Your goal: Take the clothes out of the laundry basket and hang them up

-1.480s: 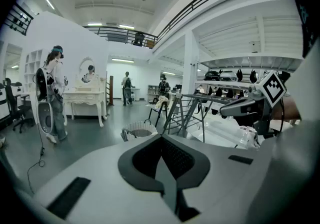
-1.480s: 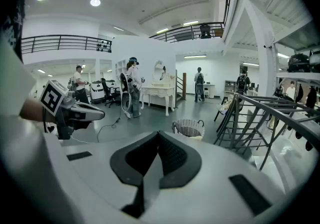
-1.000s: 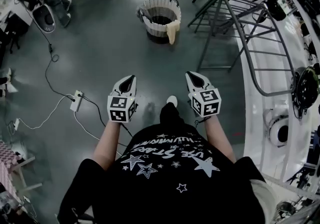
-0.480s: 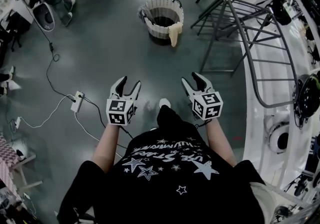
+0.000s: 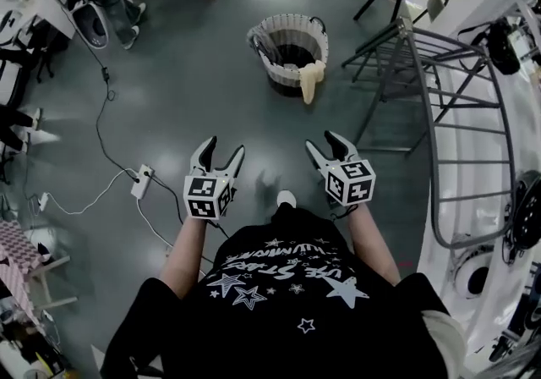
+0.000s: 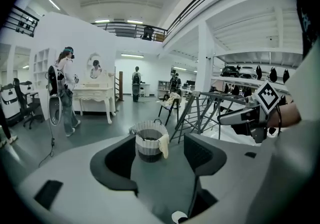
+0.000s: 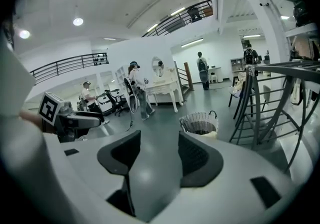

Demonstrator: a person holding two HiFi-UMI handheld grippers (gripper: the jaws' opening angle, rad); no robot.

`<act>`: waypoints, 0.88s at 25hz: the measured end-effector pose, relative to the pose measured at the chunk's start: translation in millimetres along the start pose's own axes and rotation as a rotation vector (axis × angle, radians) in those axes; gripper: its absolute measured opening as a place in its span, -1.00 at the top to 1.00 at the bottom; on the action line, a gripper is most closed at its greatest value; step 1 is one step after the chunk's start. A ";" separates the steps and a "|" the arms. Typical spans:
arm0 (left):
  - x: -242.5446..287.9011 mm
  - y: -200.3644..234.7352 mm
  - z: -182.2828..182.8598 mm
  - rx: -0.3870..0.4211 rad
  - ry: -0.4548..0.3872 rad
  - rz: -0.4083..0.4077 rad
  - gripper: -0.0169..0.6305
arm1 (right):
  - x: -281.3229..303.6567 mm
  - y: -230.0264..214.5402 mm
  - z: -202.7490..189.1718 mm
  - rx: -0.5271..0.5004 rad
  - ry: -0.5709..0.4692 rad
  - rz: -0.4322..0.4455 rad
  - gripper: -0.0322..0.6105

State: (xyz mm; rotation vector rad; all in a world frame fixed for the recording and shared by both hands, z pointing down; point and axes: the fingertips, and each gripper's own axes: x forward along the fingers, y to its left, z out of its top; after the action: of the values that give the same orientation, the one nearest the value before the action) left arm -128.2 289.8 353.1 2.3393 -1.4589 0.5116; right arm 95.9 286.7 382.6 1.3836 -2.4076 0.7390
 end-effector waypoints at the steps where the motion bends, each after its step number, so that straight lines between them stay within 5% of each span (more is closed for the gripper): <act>1: 6.8 3.0 3.7 -0.001 -0.001 0.016 0.00 | 6.3 -8.0 3.2 -0.001 0.004 0.009 0.17; 11: 55.3 30.1 26.3 -0.031 0.002 0.093 0.00 | 58.9 -55.4 21.7 0.015 0.039 0.053 0.20; 22: 136.4 94.7 46.4 -0.047 -0.009 0.026 0.00 | 130.1 -73.3 44.9 0.012 0.068 -0.008 0.21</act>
State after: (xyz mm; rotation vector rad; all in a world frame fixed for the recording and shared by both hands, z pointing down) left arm -152.3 122.1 384.9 2.2919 -1.4908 0.4691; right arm 93.7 137.3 427.3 1.3495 -2.3476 0.7871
